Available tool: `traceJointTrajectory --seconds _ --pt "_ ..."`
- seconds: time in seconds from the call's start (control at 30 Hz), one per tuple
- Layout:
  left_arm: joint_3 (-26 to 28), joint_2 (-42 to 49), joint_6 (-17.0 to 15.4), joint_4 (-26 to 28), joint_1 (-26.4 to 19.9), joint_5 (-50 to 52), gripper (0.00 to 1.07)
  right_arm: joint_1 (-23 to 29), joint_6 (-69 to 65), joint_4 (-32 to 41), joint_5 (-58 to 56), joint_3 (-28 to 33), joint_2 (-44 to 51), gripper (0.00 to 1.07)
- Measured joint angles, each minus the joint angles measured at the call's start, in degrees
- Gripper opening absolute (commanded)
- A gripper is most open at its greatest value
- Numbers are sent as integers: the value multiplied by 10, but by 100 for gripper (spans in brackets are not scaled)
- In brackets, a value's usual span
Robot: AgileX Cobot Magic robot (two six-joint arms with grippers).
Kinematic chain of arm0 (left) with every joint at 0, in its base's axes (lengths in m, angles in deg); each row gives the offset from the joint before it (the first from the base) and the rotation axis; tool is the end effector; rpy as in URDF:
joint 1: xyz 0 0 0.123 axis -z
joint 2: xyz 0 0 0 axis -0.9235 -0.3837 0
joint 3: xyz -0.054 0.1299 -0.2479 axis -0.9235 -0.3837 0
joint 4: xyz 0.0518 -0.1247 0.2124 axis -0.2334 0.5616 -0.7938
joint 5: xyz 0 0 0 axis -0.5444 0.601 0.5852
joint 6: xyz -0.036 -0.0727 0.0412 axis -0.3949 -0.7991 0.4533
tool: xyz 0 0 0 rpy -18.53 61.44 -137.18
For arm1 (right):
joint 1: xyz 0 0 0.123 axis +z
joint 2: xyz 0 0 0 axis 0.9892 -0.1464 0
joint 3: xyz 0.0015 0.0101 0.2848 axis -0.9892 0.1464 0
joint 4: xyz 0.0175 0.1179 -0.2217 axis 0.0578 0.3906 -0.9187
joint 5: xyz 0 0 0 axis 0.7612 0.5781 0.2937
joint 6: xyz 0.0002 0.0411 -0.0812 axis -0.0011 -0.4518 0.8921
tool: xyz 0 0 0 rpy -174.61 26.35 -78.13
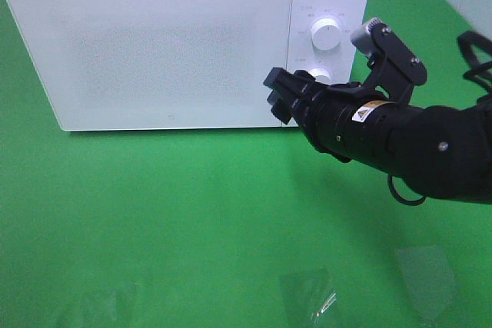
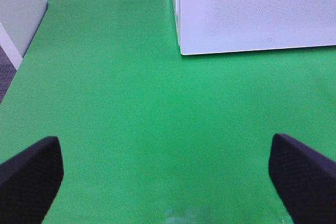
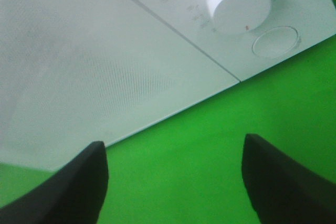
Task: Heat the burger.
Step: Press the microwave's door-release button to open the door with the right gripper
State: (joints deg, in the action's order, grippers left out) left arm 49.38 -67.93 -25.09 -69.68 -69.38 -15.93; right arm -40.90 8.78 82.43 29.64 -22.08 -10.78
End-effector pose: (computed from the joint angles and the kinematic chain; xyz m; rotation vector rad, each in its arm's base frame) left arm -0.0053 -0.0065 0.2786 0.0774 2.0237 -0.0051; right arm 0.2475 0.1741 0.1693 0.3852 2.0258 0.6826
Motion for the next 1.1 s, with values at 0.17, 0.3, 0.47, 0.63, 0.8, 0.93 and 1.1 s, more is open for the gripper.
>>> traceJointTrajectory --seconds 0.17,0.3,0.47,0.63,0.8,0.93,1.1 --pt "0 0 0 0 0 0 100 -1 171 -3 -106 0 73 70" --pt "0 0 0 0 0 0 100 -17 229 -31 -159 -1 107 70" --pt "0 0 0 0 0 0 100 -89 244 -152 -289 -23 167 70" --pt "0 0 0 0 0 0 100 -136 241 -235 -428 -53 217 70" --pt "0 0 0 0 0 0 100 -179 229 -300 -602 -104 281 70" --pt "0 0 0 0 0 0 100 -186 222 -331 -736 -144 340 70" --pt "0 0 0 0 0 0 100 -186 210 -349 -878 -160 440 70"
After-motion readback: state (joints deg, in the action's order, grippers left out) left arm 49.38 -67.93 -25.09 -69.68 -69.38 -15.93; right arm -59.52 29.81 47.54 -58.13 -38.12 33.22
